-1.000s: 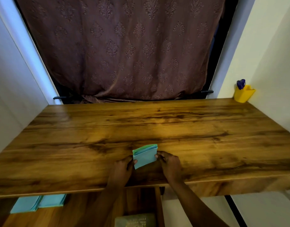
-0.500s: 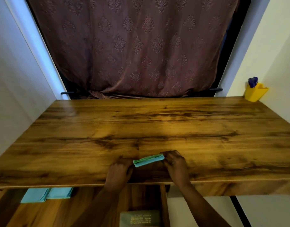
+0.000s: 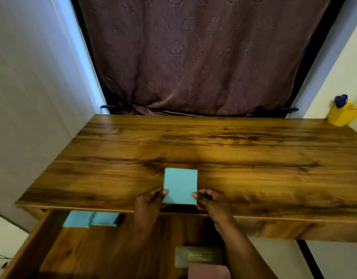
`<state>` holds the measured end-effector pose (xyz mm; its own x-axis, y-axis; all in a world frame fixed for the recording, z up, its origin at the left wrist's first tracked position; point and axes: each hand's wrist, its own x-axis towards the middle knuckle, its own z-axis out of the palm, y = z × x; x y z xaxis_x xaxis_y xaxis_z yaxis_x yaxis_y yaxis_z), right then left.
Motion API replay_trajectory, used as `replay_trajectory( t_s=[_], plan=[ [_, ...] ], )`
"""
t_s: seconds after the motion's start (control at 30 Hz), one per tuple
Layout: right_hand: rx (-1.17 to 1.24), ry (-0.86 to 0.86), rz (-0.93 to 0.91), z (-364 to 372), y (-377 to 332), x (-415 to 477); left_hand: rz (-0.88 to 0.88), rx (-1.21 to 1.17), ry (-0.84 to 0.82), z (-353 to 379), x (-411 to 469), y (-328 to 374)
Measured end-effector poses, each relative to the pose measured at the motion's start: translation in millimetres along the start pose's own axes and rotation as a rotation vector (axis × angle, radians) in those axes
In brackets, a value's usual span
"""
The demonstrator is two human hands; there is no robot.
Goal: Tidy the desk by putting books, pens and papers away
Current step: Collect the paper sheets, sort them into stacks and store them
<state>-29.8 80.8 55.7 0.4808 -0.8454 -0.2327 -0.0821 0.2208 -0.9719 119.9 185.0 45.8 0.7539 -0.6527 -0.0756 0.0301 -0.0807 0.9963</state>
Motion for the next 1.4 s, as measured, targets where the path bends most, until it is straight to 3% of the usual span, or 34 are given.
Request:
replay_trajectory(
  t_s=[0.2,0.4,0.5,0.6,0.73,0.8,0.97,1.1,1.27,1.4],
  plan=[
    [0.035,-0.052,0.06,92,6,-40,-0.012,0.078,0.063,-101,-15,4],
    [0.034,-0.072,0.16,189,32,-90,-0.144,0.069,-0.001,-219,-31,-16],
    [0.026,-0.096,0.21,230,52,-108,-0.088,0.181,0.002,-267,-45,-32],
    [-0.005,-0.094,0.266,267,74,-123,-0.055,0.376,0.005,-306,-55,-40],
    [-0.027,-0.053,0.392,300,97,-125,0.104,0.971,-0.019,-348,-56,-45],
    [-0.077,-0.053,0.458,311,109,-119,0.193,1.112,-0.047,-367,-50,-59],
    [-0.152,-0.061,0.574,332,128,-99,0.11,1.156,-0.1,-381,-53,-85],
    [-0.204,-0.031,0.539,345,139,-86,0.137,1.165,-0.097,-382,-53,-83],
    [-0.513,0.028,0.438,358,148,-75,0.146,1.157,-0.099,-381,-52,-84],
    [-0.587,0.028,0.41,364,146,-70,0.151,1.169,-0.11,-381,-52,-84]
  ],
)
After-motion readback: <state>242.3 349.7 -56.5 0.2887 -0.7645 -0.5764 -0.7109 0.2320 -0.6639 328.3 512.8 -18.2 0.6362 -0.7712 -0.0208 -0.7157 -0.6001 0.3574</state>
